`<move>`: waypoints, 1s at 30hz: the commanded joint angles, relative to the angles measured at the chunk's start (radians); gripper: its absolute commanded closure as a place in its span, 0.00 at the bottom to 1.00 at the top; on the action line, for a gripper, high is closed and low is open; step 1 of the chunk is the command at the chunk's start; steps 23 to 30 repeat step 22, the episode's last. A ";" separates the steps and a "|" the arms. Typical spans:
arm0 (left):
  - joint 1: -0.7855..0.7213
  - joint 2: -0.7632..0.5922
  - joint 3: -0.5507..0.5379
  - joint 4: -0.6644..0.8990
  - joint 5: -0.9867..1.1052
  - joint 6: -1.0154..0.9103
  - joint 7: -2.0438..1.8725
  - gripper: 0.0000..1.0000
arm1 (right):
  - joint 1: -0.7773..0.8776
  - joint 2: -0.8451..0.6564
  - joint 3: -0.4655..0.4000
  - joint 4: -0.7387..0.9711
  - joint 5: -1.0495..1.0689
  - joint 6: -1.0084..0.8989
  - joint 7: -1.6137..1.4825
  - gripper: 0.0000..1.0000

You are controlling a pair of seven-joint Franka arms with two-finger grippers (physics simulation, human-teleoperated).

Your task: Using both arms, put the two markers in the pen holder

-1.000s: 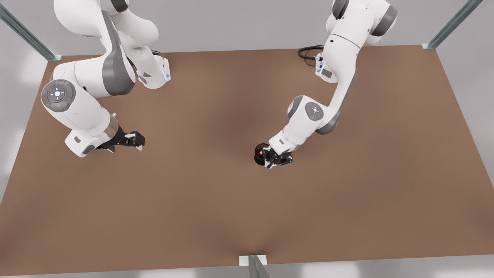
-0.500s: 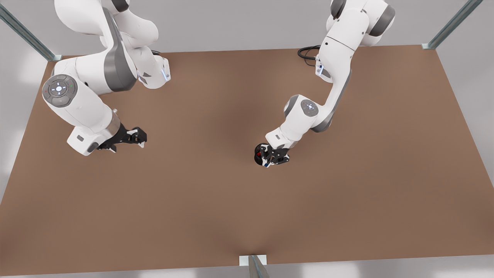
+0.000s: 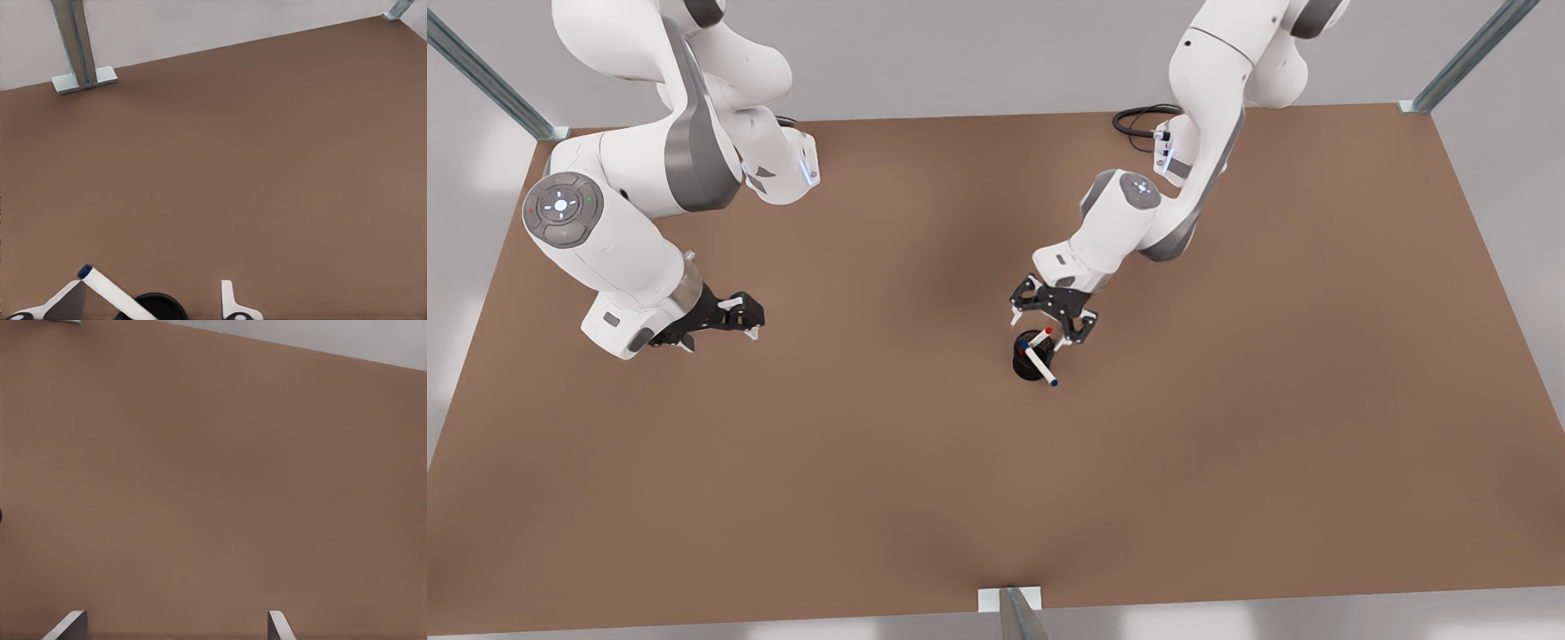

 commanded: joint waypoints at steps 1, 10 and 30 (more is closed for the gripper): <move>0.002 -0.005 0.002 0.000 0.003 -0.031 0.008 0.00 | 0.000 -0.001 0.000 0.000 0.001 -0.001 -0.020 0.00; 0.046 -0.058 0.353 0.572 0.270 -1.355 -0.146 0.00 | -0.001 -0.001 0.000 0.002 0.001 -0.001 -0.026 0.00; 0.364 0.033 0.111 0.670 0.257 -1.244 -0.170 0.00 | -0.003 -0.001 -0.002 0.004 -0.001 0.002 -0.020 0.00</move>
